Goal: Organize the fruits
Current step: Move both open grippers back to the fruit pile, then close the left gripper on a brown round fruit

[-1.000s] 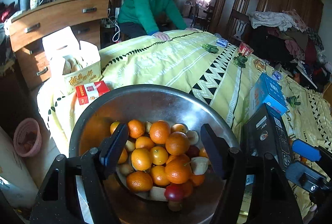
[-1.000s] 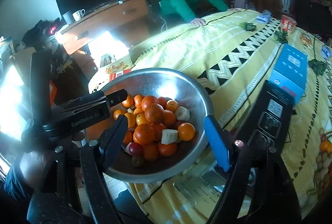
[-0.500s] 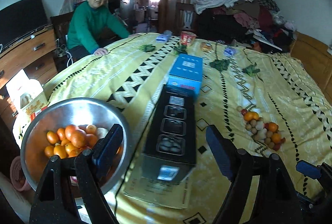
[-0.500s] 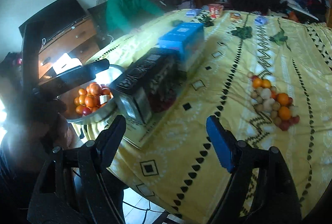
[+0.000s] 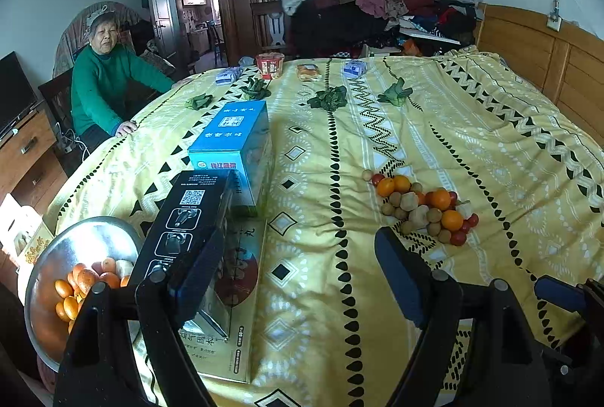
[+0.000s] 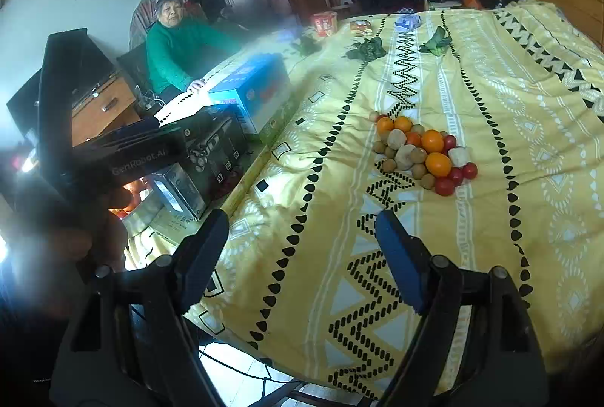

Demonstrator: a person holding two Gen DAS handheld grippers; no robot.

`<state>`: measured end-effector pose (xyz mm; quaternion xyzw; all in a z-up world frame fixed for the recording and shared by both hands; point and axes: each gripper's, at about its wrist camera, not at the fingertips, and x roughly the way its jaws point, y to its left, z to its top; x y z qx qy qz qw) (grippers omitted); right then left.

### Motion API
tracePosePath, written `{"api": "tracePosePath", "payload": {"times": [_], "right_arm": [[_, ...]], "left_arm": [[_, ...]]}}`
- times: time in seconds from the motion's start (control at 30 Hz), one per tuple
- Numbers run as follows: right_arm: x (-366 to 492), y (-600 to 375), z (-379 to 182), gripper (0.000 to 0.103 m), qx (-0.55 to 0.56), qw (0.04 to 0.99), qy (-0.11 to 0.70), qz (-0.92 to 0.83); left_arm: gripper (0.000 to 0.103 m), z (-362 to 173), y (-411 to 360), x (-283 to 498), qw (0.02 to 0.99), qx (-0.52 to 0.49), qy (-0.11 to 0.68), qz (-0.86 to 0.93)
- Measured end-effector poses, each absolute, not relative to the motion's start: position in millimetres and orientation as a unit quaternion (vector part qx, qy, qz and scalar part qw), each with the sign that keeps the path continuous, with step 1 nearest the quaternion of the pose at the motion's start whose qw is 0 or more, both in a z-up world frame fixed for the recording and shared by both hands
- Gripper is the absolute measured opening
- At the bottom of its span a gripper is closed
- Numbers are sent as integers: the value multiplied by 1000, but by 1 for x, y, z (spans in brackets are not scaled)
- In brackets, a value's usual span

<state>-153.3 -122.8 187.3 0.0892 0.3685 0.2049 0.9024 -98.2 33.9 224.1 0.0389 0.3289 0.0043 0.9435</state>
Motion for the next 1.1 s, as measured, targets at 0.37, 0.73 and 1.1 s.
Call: {"api": "tracePosePath", "payload": {"times": [0.37, 0.73, 1.1], "right_arm": [[-154, -155, 170, 81, 125, 897, 374, 199], [-146, -206, 132, 81, 165, 889, 397, 158], [-115, -244, 95, 81, 184, 874, 432, 126]], "left_arm": [[83, 204, 1, -80, 932, 56, 359, -19], [35, 117, -39, -28, 877, -12, 455, -156], [24, 54, -79, 73, 854, 28, 468, -224]]}}
